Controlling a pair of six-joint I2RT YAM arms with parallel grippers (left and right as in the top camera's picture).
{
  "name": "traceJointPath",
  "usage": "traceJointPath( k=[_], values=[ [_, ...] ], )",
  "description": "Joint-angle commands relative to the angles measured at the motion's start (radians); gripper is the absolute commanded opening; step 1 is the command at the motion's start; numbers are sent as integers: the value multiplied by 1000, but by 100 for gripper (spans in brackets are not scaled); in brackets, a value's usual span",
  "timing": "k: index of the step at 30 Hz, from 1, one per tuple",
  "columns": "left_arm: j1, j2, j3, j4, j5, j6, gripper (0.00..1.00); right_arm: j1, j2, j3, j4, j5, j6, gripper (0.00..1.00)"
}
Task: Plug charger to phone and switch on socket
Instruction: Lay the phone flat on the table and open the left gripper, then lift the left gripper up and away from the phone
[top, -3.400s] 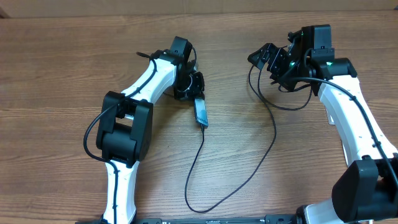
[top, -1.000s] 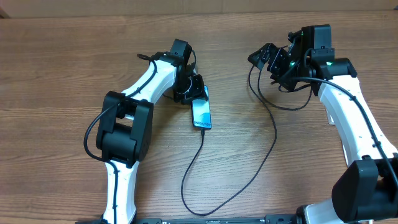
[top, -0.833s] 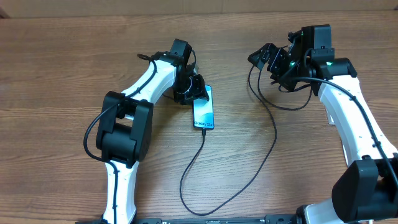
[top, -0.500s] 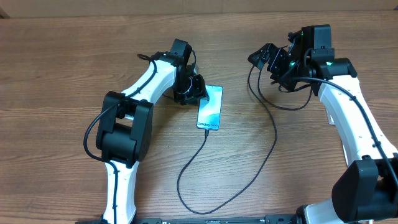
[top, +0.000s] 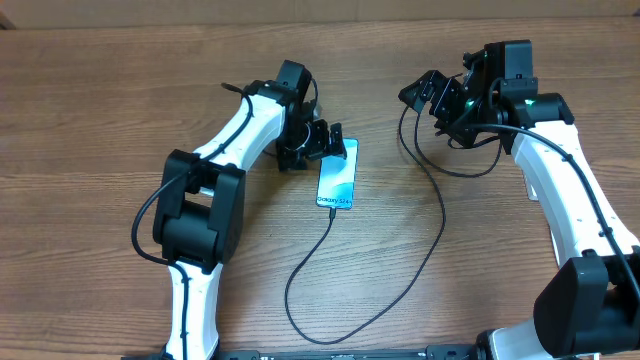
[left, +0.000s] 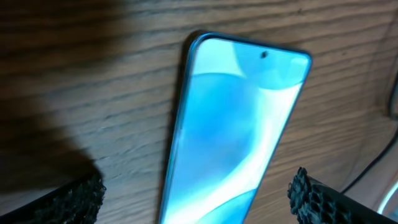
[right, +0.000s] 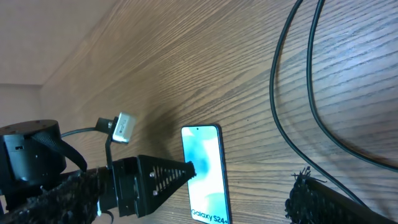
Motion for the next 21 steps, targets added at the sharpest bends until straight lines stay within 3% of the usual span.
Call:
traceJointPath(
  k=[1,13,21],
  values=[
    [30,8,32,-35,-79,84,100,-7,-28,9,5,11,-8,100],
    [42,-205,143,-190,-430,149,99,-6,-28,9,4,27,-8,100],
    [42,-399,143,-252,-573,150,100,-6,-28,9,1,29,-8,100]
  ],
)
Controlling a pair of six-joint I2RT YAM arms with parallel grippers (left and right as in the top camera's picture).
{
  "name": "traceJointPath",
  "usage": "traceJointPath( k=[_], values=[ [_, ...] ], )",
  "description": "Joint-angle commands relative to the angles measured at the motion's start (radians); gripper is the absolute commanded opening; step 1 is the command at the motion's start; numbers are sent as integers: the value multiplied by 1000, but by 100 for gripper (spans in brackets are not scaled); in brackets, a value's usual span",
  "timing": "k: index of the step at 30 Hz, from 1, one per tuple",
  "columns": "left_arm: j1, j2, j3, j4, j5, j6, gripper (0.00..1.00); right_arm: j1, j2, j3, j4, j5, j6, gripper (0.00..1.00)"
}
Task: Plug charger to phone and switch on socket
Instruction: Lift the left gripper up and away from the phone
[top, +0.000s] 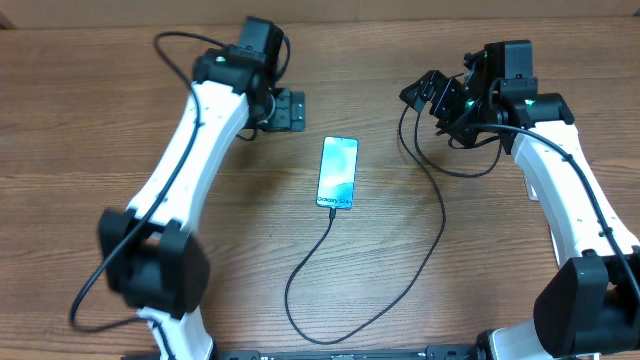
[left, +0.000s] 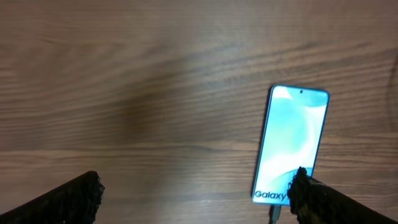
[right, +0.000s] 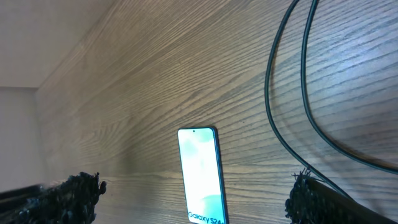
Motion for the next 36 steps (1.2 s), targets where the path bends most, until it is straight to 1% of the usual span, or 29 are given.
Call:
traceJointPath(
  k=[1,7,13,36],
  values=[
    [2,-90,25,-24,-115,19,100,-7,-28,9,1,11,-8,100],
    [2,-209,25,-61,-184,20,100,-6,-28,9,-3,11,-8,100],
    [2,-285,25,-72,-182,23,99,-7,-28,9,-6,11,-8,100],
    [2,-292,24,-83,-182,23,100,-6,-28,9,-14,10,-8,99]
  ],
)
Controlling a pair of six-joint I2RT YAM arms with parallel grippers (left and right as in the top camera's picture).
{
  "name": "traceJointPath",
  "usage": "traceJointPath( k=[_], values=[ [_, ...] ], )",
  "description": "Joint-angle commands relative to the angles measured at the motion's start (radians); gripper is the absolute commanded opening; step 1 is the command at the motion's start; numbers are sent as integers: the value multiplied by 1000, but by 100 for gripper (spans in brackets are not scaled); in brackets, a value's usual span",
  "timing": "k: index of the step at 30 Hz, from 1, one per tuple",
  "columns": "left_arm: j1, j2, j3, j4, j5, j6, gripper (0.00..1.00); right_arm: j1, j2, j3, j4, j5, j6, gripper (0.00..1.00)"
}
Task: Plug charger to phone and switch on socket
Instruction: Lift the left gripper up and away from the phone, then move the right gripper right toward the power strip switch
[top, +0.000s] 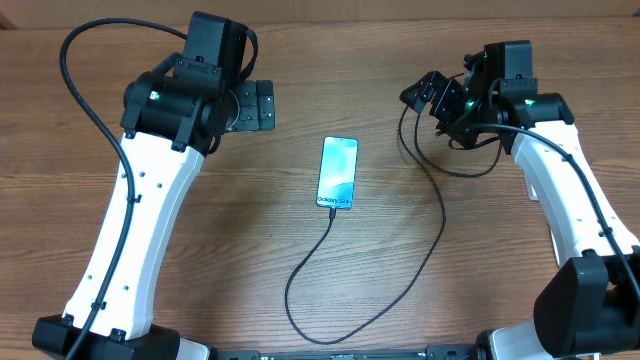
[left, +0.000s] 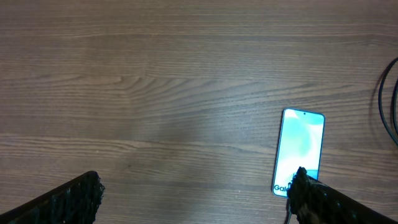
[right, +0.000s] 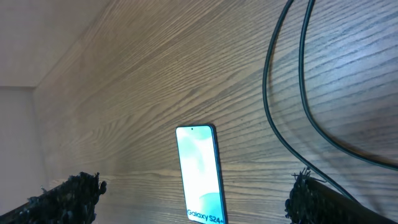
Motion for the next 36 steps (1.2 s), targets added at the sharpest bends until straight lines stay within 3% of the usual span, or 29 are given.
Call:
traceJointPath(
  k=[1,10,21,30,36],
  values=[
    [2,-9,21,-2,-20,18,99,-7,-28,9,-2,10,-8,100],
    [2,-9,21,-2,-20,18,100,-55,-28,9,19,-12,-8,100],
    [2,-9,21,-2,-20,18,100,-363,-28,34,-7,-257,-88,100],
    [2,-9,21,-1,-20,18,100,-609,-28,113,-71,-253,-181,100],
    [2,-9,21,-2,-20,18,99,-686,-15,116,-64,-108,-219,100]
  ],
)
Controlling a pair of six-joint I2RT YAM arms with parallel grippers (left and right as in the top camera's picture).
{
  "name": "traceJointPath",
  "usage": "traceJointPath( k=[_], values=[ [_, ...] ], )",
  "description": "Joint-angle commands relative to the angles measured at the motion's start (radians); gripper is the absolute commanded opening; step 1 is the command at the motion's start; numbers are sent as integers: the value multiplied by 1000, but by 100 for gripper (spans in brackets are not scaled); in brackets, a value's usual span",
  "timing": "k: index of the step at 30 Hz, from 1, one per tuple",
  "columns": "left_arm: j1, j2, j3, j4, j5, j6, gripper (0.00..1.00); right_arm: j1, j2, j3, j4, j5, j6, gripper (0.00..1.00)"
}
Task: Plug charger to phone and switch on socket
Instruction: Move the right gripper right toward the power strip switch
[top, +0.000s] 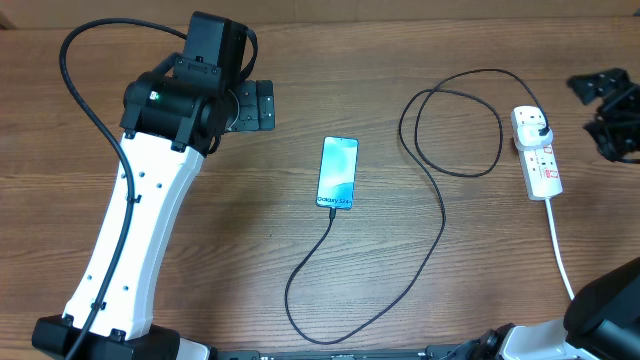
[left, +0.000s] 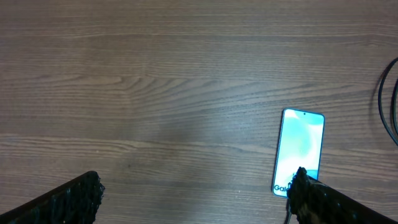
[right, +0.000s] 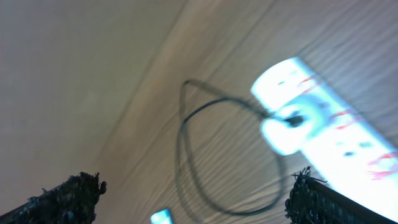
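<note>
The phone (top: 338, 173) lies screen-up and lit at the table's middle, also in the left wrist view (left: 300, 152). A black charger cable (top: 440, 215) runs from its near end in a loop to a plug (top: 528, 122) seated in the white socket strip (top: 541, 162). My left gripper (top: 255, 105) hangs open high over the back left, well clear of the phone. My right gripper (top: 604, 108) is open at the far right edge, right of the strip. Its blurred view shows the strip (right: 329, 134), the plug (right: 287, 124) and the cable loop (right: 186, 140).
The strip's white lead (top: 560, 250) runs toward the front right edge. A cardboard wall (top: 400, 8) bounds the back of the wooden table (top: 150, 290). The left arm's own black cable (top: 90, 60) arcs over the back left.
My right gripper has moved from above the socket strip to the table's far right edge, leaving strip and plug uncovered. The left arm and the phone have not moved.
First my left gripper sat low and open at the phone's far end, with the right gripper over the socket strip. The left then stood back and up to the far left and stayed there. The right stayed at the strip, and now is off to the right.
</note>
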Motion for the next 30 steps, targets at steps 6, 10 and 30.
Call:
traceJointPath(
  k=[6,10,30],
  values=[
    [2,-9,21,-2,-20,18,100,-13,58,25,34,200,-102,100],
    [2,-9,21,-2,-20,18,100,-13,109,25,66,200,-127,100],
    [2,-9,21,-2,-20,18,99,29,278,2,115,106,-259,100]
  ],
)
